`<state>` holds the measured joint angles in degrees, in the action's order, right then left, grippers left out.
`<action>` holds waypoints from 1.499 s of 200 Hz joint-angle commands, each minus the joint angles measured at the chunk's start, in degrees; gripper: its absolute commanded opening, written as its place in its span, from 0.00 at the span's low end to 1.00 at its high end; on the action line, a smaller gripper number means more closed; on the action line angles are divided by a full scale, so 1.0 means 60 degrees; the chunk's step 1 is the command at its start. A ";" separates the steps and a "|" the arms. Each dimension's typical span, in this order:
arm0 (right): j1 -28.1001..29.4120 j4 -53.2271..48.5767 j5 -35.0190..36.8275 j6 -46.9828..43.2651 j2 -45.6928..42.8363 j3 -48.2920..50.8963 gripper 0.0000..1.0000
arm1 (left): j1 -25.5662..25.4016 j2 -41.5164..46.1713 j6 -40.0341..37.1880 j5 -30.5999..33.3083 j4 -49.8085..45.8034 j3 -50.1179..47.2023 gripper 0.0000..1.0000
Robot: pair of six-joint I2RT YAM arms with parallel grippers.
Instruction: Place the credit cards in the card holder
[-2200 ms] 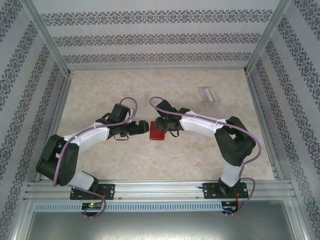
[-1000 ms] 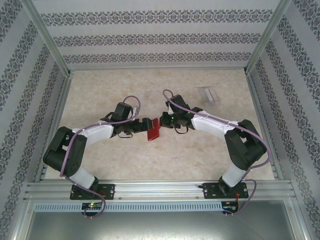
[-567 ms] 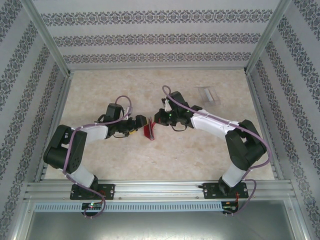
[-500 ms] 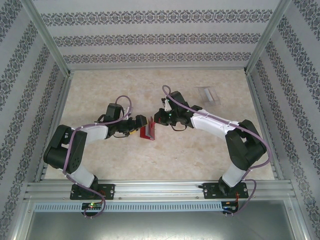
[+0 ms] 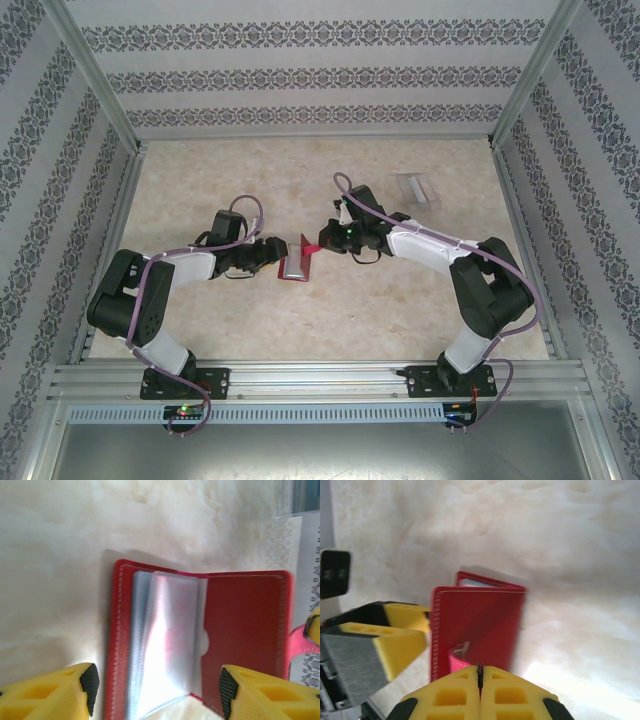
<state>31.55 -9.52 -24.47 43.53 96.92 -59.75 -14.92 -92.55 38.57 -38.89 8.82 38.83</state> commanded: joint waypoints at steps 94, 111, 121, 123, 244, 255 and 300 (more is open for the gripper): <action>-0.1259 -0.0707 0.1185 -0.1053 -0.0029 0.1121 0.00 | -0.0179 -0.0396 -0.0244 0.0467 0.0176 0.0124 0.67; -0.1259 -0.0744 0.1441 -0.1125 0.0009 0.1168 0.00 | -0.0210 -0.0419 -0.0246 0.0418 0.0200 0.0176 0.65; -0.1248 -0.0623 0.1311 -0.1050 0.0085 0.1200 0.00 | -0.0263 -0.0507 -0.0259 0.0329 0.0184 0.0279 0.62; -0.1242 -0.0584 0.1240 -0.1039 0.0104 0.1198 0.00 | -0.0274 -0.0533 -0.0268 0.0304 0.0192 0.0288 0.60; -0.0939 -0.0107 0.0992 -0.0743 0.0321 0.1242 0.00 | -0.0579 -0.1053 -0.0130 -0.0670 0.1139 0.0637 0.07; -0.0895 -0.0082 0.0981 -0.0736 0.0367 0.1243 0.00 | -0.0589 -0.1000 -0.0093 -0.0749 0.1163 0.0658 0.05; -0.0370 0.0154 0.0981 -0.0605 0.0822 0.1089 0.00 | -0.0618 -0.0433 -0.0163 -0.0900 0.0835 0.0761 0.01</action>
<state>27.07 -9.98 -18.65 39.07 99.61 -53.06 -18.00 -98.17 37.95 -42.24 13.08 41.60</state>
